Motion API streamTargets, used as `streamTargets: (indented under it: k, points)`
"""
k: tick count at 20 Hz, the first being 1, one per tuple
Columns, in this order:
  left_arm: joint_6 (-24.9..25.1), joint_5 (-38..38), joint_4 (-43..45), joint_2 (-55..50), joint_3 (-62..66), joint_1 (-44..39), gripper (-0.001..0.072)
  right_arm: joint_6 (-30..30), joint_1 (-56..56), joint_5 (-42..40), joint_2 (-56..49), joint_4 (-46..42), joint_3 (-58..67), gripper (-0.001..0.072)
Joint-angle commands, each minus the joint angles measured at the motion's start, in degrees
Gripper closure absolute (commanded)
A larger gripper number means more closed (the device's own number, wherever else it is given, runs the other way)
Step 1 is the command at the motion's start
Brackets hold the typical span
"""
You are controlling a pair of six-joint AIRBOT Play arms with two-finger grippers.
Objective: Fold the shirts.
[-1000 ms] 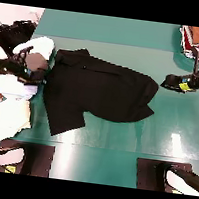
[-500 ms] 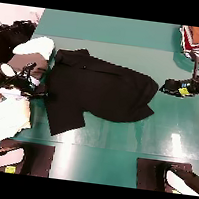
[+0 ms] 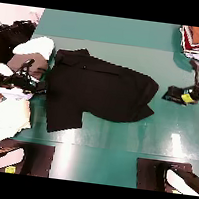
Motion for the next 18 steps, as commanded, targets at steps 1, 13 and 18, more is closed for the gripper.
streamTargets:
  k: [1,13,18]
  points:
    - [1.22,0.33,-1.05,4.24,1.05,0.02,0.0688,-0.13,-6.56,0.76,0.66,2.21,-9.64,0.0347]
    - [0.72,-0.98,-1.66,5.38,1.11,0.02,0.0688,-3.3,-0.7,-18.73,-12.61,16.65,-17.84,0.0492]
    - [-1.25,-1.16,-1.84,10.23,5.25,0.02,0.0688,-5.33,0.2,-18.16,-7.21,16.17,-13.22,0.0699]
